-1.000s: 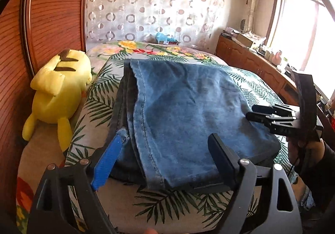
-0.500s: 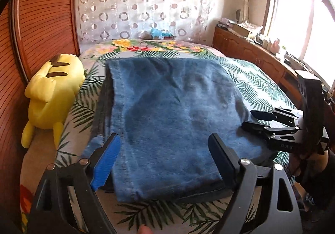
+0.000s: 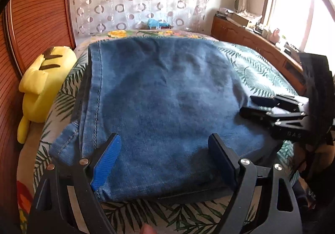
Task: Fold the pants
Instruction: 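Press the folded jeans flat with both tools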
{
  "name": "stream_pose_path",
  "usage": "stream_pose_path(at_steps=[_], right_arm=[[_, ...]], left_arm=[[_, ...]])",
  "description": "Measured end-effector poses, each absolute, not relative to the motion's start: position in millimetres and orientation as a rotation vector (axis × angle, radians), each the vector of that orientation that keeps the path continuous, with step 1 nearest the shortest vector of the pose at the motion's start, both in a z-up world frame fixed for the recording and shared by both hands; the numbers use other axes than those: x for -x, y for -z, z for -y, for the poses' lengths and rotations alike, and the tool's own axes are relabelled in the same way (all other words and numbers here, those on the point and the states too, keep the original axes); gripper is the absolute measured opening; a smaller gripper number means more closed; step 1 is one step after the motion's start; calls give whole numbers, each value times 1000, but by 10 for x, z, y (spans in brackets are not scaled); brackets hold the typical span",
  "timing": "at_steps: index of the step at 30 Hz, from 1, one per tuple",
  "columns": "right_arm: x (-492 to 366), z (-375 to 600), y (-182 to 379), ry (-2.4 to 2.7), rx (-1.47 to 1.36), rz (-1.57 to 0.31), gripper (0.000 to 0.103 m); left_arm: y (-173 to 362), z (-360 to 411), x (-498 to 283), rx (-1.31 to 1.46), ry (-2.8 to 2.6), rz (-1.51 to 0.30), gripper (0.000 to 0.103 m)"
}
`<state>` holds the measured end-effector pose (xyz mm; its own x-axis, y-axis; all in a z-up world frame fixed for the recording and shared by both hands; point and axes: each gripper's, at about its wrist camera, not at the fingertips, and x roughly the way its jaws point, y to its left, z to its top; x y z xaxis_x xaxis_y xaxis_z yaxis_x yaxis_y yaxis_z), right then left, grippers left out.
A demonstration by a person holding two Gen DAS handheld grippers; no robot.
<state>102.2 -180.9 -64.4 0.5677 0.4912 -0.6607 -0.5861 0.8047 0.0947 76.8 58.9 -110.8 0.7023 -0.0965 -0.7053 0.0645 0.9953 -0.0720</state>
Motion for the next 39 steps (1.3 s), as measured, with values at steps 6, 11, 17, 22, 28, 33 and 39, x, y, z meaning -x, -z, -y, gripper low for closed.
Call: stream_pose_path(at_steps=[6, 11, 17, 22, 28, 33, 39], right_arm=[[-1011, 1802, 647, -633, 145, -730, 52], [-1006, 1802, 648, -632, 147, -730, 52], [-982, 1790, 619, -618, 160, -733, 52], [-882, 1830, 541, -625, 142, -746, 52], [-727, 1871, 492, -643, 140, -759, 52], [-641, 1903, 530, -624, 142, -772, 52], [-541, 1930, 551, -607, 143, -780, 52]], left_arm=[[1228, -558, -748, 19, 71, -774, 86], [1265, -548, -722, 8, 61, -751, 86], [1255, -547, -720, -8, 65, -757, 86], [1193, -562, -667, 25, 90, -772, 86], [1149, -536, -588, 26, 105, -761, 86], [1202, -533, -597, 19, 104, -766, 86], [1249, -544, -601, 13, 108, -764, 86]])
